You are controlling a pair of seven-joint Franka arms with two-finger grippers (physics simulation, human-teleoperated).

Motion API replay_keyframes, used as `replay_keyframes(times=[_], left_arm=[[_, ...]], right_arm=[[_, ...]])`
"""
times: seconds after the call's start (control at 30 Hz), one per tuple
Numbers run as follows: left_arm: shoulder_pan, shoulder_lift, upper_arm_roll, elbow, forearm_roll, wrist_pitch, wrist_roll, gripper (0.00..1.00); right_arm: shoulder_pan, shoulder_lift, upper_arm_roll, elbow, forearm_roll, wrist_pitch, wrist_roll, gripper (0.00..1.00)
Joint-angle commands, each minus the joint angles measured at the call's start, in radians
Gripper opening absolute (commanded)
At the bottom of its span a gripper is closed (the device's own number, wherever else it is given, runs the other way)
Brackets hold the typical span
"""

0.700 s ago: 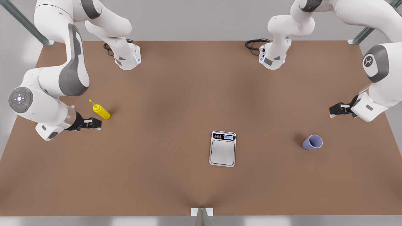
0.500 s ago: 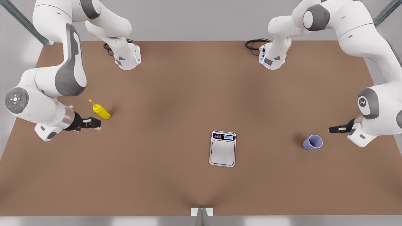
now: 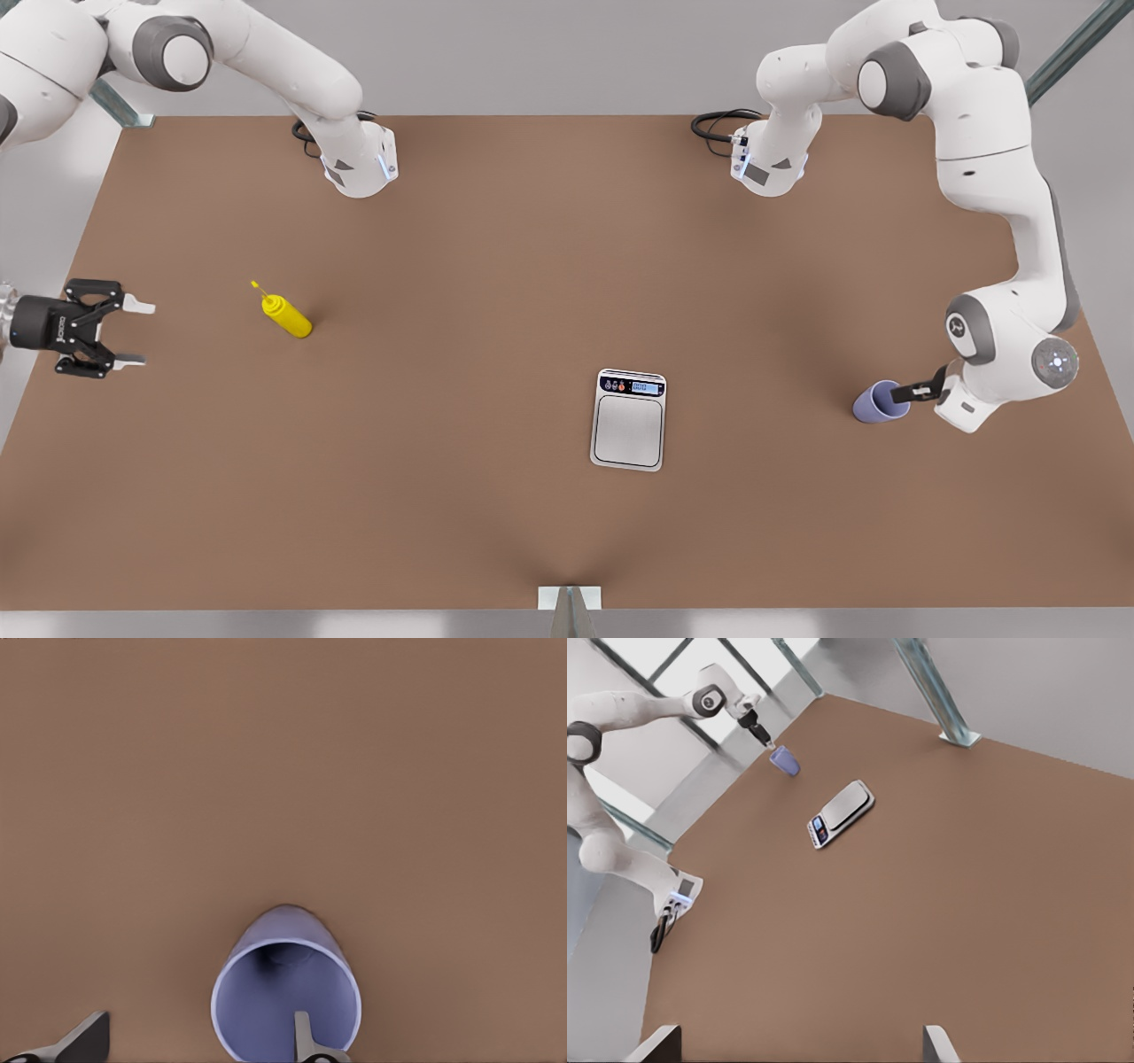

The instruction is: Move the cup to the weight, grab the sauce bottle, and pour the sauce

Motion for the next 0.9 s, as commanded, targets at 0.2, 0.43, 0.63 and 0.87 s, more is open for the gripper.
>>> replay_keyframes(times=[0.2, 0.43, 0.63, 0.87], left_arm=[[0.002, 0.048, -0.002, 0.002, -0.001, 0.026, 0.000, 1.00], [0.003, 0.106, -0.002, 0.003, -0.004, 0.063, 0.052, 0.82], [0.002, 0.108, -0.002, 0.003, -0.004, 0.063, 0.051, 0.46], [-0.005, 0.105, -0.003, 0.009, -0.003, 0.062, 0.031, 0.21]], right_arm=[[0.021, 0.227, 0.003, -0.038, 0.046, -0.102, -0.488, 1.00], [0.002, 0.287, -0.004, -0.089, 0.015, -0.094, -0.628, 1.00], [-0.165, 0.227, -0.001, -0.235, -0.046, 0.021, -0.703, 1.00], [-0.156, 0.218, 0.040, -0.336, -0.039, 0.122, -0.741, 1.00]])
